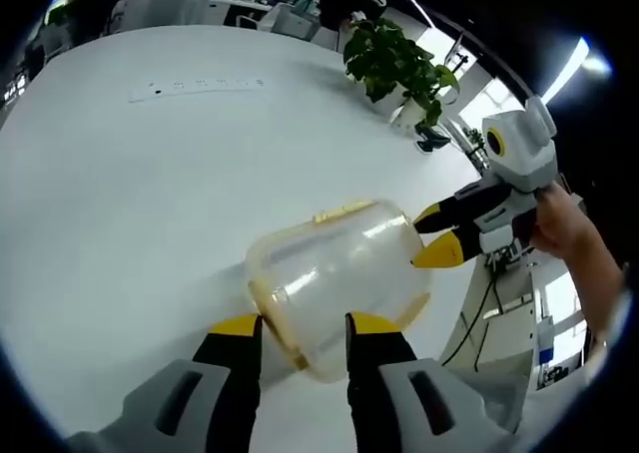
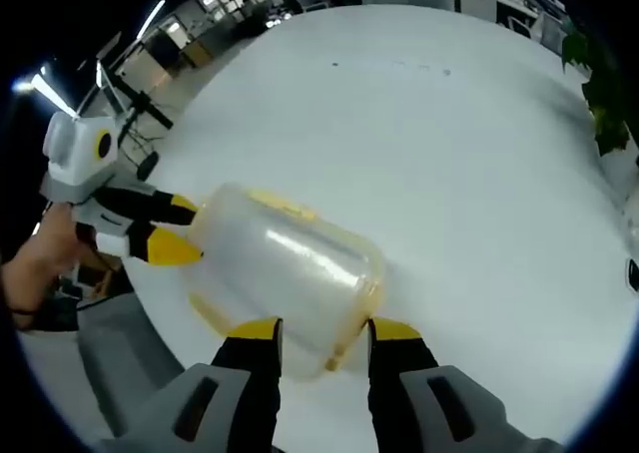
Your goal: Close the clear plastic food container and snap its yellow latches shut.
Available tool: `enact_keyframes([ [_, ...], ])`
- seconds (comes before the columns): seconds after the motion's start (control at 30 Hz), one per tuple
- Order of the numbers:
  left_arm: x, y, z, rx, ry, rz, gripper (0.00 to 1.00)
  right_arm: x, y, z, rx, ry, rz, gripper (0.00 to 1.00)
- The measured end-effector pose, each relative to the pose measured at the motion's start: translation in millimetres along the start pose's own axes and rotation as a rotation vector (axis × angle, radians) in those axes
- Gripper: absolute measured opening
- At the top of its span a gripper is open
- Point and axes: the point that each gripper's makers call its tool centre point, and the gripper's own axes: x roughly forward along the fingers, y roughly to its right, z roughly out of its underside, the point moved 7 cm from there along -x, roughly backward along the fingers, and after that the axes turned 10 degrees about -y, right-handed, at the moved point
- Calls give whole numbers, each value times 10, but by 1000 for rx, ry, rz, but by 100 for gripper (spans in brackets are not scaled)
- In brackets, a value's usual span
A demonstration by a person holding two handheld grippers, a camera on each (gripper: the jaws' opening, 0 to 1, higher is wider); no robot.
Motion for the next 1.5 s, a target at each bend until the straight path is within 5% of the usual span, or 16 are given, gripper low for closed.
enact_keyframes([
  [0.37, -61, -67, 8, 38, -5, 4, 29, -63, -23, 8, -159, -39, 82, 29],
  [0.87, -234, -78, -23, 156, -9, -50, 30, -137, -39, -10, -270, -58, 124, 30],
  [1.5, -313, 108, -207, 449, -86, -129, 30, -181, -84, -39, -477, -137, 239, 31],
])
